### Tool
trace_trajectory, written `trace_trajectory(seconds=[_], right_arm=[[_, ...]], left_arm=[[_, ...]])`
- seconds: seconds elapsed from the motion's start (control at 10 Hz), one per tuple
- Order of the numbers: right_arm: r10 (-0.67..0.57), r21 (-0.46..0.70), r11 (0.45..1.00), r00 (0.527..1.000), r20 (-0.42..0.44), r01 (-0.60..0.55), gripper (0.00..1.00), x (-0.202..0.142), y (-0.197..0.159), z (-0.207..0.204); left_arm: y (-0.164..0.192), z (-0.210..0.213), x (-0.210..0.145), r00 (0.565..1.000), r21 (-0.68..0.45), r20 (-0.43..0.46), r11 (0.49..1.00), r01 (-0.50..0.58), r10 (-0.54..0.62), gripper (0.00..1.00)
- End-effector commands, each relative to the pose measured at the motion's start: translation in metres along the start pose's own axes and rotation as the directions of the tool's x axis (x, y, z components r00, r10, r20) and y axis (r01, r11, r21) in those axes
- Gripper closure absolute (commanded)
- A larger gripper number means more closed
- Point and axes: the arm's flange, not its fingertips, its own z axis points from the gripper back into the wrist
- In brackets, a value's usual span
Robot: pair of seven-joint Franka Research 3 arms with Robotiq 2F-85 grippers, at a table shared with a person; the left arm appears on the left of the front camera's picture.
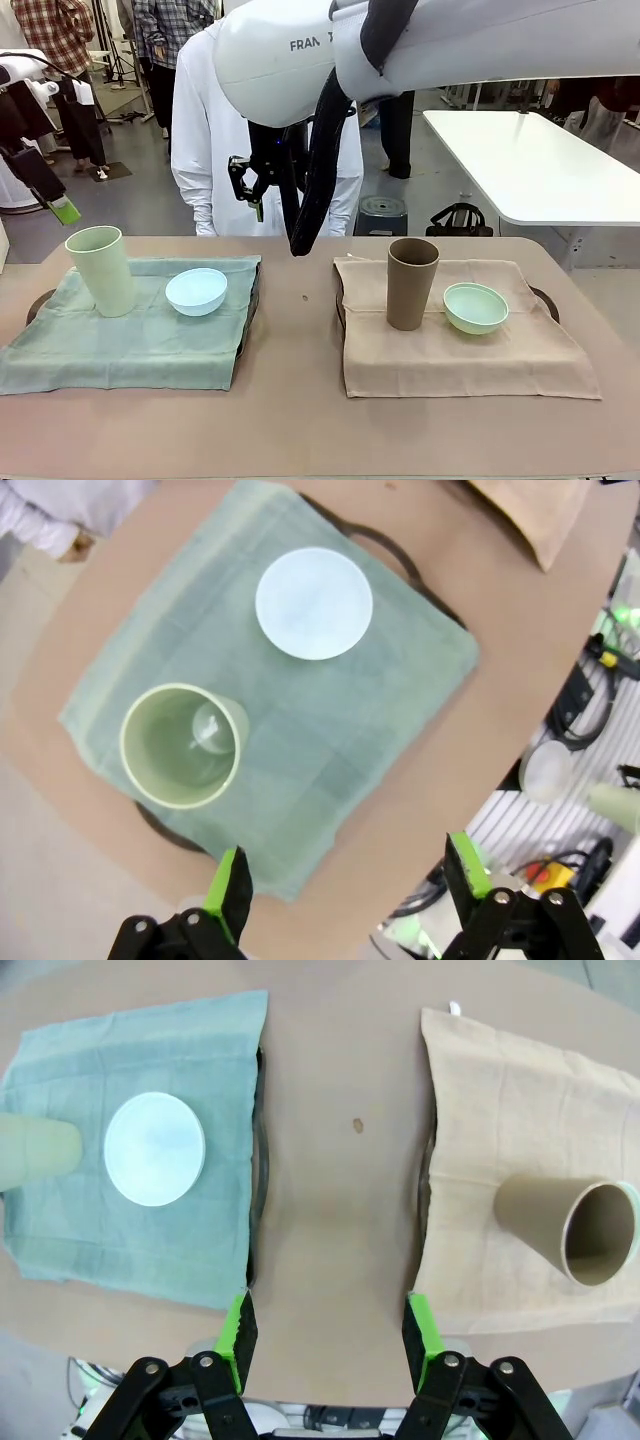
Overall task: Set up a tray with a mat and arrange the tableware.
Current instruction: Place the Picnic Bowl and Reusable plastic cup back onto the Handle tray in front of the human's position.
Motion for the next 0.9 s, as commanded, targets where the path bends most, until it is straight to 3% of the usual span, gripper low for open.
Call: trace_trajectory(seconds=[0.0,0.2,0.5,0.6,0.7,0.8], right_arm=[[-0.040,0.078,0.996,0.999,-0.016,0.041,0.24,-0.002,-0.049,0.003],[-0.094,0.125,0.988,0.995,-0.020,0.096,0.24,-0.015,-0.110,0.015],[-0.157,0.111,0.981,0.987,-0.041,0.161,0.24,-0.038,-0.179,0.019],[-0.247,0.082,0.965,0.968,-0.033,0.249,0.24,-0.040,-0.189,0.018],[-0.164,0.095,0.981,0.985,-0.044,0.167,0.24,-0.019,-0.164,0.028],[-0.164,0.095,0.981,0.985,-0.044,0.167,0.24,-0.019,-0.164,0.028]], left_arm=[[-0.010,-0.014,-0.002,0.989,0.058,-0.072,0.991,-0.124,0.128,0.00],[-0.021,-0.029,0.001,0.968,0.126,-0.072,0.965,-0.230,0.240,0.00],[-0.021,-0.036,-0.001,0.945,0.104,-0.052,0.943,-0.317,0.324,0.00],[-0.023,-0.032,-0.004,0.948,0.062,-0.031,0.947,-0.315,0.317,0.00],[-0.020,-0.035,0.001,0.952,0.102,-0.072,0.952,-0.290,0.298,0.00],[-0.020,-0.035,0.001,0.952,0.102,-0.072,0.952,-0.290,0.298,0.00]])
